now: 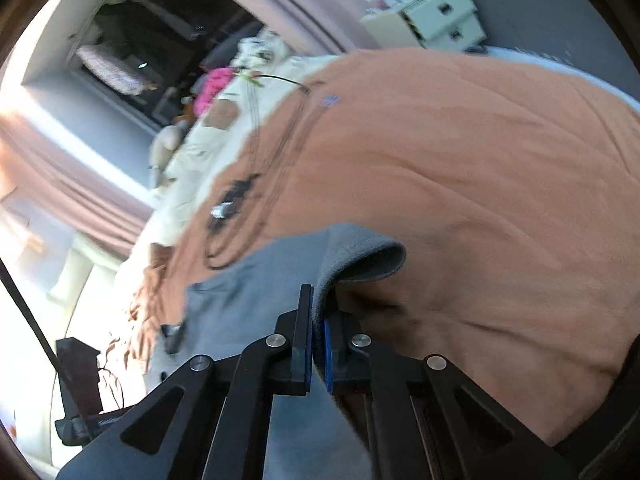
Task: Fold small clothes
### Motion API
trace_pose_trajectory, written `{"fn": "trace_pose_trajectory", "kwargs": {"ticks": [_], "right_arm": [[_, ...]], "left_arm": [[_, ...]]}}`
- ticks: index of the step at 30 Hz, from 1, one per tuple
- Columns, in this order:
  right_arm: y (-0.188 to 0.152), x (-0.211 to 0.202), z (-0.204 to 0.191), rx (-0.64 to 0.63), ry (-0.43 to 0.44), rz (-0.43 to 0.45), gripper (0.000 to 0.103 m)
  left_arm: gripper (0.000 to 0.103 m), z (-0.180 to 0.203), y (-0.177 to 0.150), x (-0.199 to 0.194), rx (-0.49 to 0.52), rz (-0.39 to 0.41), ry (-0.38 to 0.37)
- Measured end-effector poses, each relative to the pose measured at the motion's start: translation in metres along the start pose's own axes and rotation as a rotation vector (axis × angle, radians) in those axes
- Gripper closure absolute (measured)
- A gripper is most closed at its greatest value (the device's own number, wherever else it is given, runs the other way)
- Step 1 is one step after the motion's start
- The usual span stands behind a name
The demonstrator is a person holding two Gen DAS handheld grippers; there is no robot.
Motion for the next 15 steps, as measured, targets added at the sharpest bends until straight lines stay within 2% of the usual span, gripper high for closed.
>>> {"fn": "trace_pose_trajectory", "kwargs": {"ticks": [9,15], "right_arm": [[-0.032,0.003,-0.068,-0.140,0.084,-0.028,0.102],[-0.040,0.001,-0.073,-0.213,0.104,-0.066,0.102]], "left_arm": [[0.088,-0.014,0.003,-0.016,-0.012,0.016,0.010],[0.089,-0.029,0.001,-0.025,-0.018,0.019,0.021]]}}
Point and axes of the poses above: each gripper's, at about its wrist camera, not at the fingertips, and x roughly the way its jaws point, z to its right, y to its top, the point moved 4 cm from there along x, roughly the way its jaws point, and after that the axes turned 2 degrees about -x, right-handed, at the moved point
